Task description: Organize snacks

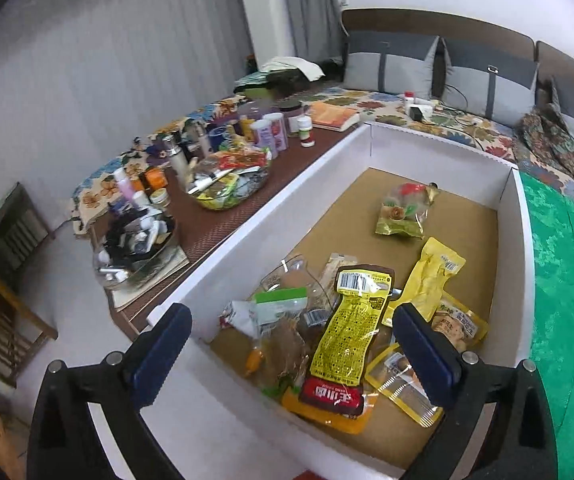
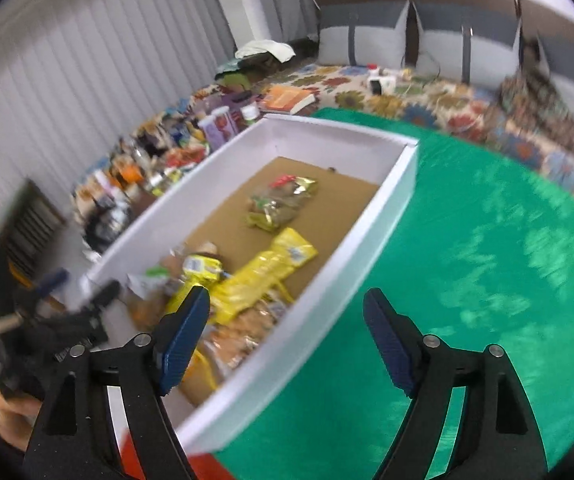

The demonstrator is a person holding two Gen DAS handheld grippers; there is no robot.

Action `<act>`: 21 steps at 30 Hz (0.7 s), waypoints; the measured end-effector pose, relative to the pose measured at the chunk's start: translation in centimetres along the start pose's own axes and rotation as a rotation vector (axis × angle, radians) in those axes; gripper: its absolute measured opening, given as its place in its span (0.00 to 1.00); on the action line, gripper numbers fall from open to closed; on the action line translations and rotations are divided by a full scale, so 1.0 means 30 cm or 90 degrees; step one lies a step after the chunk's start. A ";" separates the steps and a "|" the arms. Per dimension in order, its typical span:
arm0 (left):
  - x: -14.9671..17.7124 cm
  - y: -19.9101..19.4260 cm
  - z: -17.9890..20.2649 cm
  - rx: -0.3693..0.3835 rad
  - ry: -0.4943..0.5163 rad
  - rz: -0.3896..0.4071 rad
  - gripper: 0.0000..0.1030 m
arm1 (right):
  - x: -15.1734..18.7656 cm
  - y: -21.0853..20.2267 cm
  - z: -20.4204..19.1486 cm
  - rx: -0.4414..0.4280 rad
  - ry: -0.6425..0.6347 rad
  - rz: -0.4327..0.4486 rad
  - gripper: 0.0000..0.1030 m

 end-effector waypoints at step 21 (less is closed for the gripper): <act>0.021 -0.076 -0.075 0.077 -0.031 -0.015 0.97 | 0.037 0.018 -0.174 0.051 -0.073 -0.038 0.80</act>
Point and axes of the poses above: each gripper's, at about its wrist camera, not at the fingertips, and y roughly the way its jaws point, z to its right, x to its underside, the point moved 6 cm from there along y, roughly the way its jaws point, and after that the axes turned 12 degrees about -x, right-handed, at the moved point
